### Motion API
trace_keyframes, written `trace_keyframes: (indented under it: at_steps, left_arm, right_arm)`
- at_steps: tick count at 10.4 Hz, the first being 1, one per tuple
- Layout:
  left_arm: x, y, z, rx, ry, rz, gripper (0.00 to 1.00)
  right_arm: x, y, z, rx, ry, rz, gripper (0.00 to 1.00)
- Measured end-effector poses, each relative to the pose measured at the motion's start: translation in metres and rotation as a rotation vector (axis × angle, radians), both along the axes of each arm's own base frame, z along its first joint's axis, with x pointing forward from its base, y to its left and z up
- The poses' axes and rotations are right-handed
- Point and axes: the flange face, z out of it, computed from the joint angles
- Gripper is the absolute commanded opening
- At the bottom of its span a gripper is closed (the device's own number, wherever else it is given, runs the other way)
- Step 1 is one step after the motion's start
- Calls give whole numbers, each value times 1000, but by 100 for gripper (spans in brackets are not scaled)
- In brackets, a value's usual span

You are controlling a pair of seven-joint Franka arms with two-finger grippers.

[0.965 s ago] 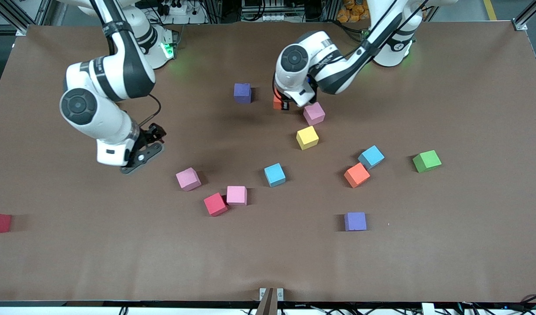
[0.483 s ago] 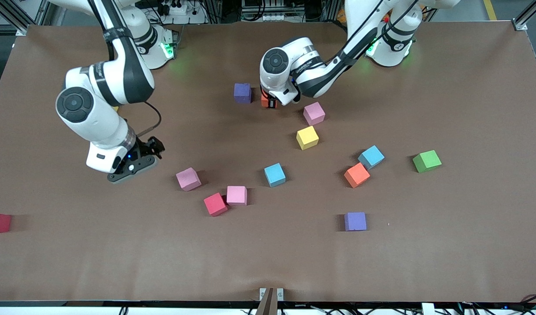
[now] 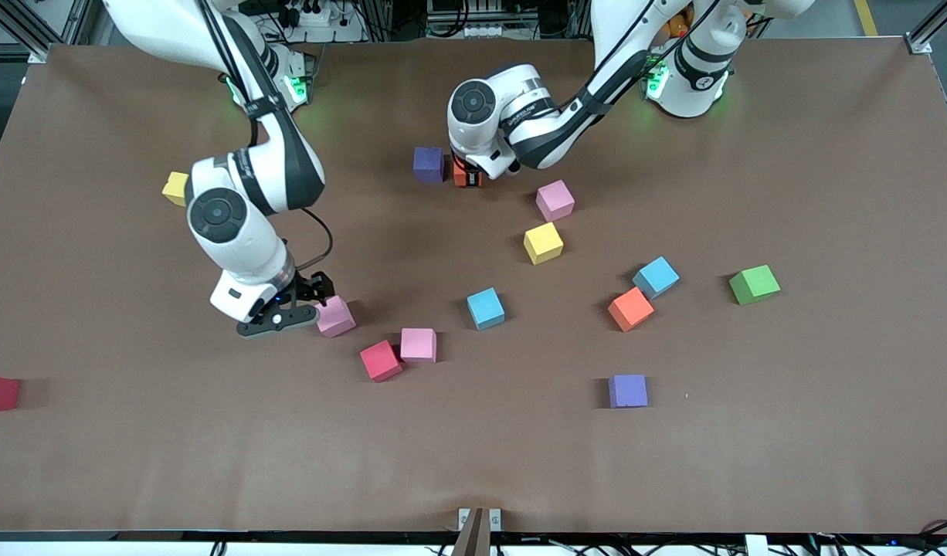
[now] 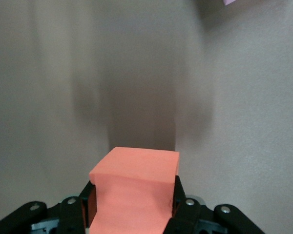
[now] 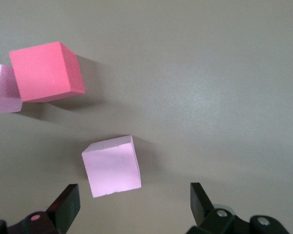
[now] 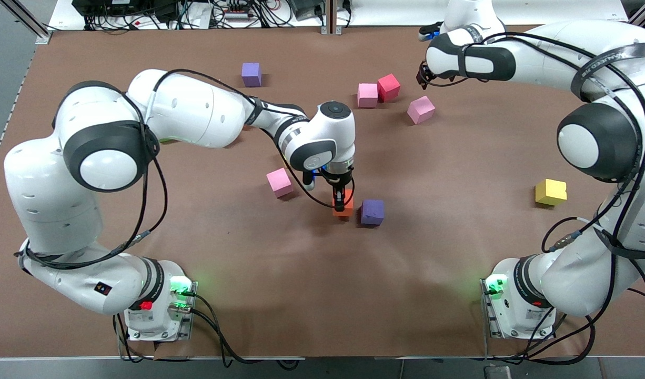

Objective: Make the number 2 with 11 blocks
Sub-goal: 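Grasp the pink block with the right gripper while the left gripper places orange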

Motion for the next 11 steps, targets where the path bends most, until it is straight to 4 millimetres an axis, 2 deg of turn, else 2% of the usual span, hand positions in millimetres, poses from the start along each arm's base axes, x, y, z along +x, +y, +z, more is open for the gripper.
trace_keyframes:
  at_steps: [4,11]
  left_arm:
    - [-19,-8,-13,26,-7,-26,0]
    - [-8,-21,-18,7,-8,-13,0]
  right_arm:
    - [7,-9,-2,5,-29,-18,100]
    - [8,-12,-5,1,-28,-16,100]
